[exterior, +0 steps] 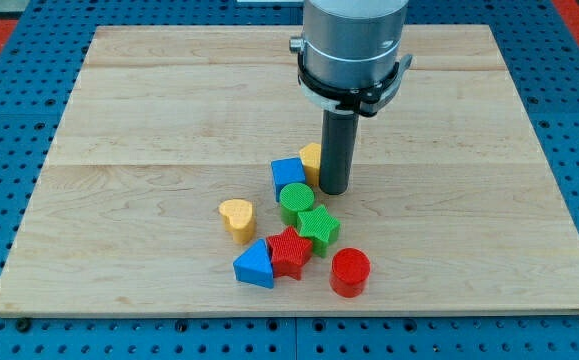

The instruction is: Push the green star left to the green circle

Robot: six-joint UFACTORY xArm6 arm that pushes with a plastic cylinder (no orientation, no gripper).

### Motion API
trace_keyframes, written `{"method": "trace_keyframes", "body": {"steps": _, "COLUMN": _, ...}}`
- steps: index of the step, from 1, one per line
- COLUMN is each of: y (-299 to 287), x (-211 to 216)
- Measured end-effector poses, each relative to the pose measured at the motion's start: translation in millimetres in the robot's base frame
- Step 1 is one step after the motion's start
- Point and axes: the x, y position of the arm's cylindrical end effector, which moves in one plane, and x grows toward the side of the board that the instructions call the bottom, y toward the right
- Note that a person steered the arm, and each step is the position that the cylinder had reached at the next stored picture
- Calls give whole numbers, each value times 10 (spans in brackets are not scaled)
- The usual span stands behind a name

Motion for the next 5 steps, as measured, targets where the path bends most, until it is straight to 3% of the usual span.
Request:
{"method": "trace_keyframes", "body": {"steps": 1, "y": 23, "x": 47}}
{"method": "trace_keyframes", "body": {"steps": 3, "y": -336, "x": -708}}
{"method": "trace_keyframes", "body": {"steps": 4, "y": -1, "x": -892}}
{"method": "trace_keyframes", "body": {"steps": 5, "y": 383, "x": -316}}
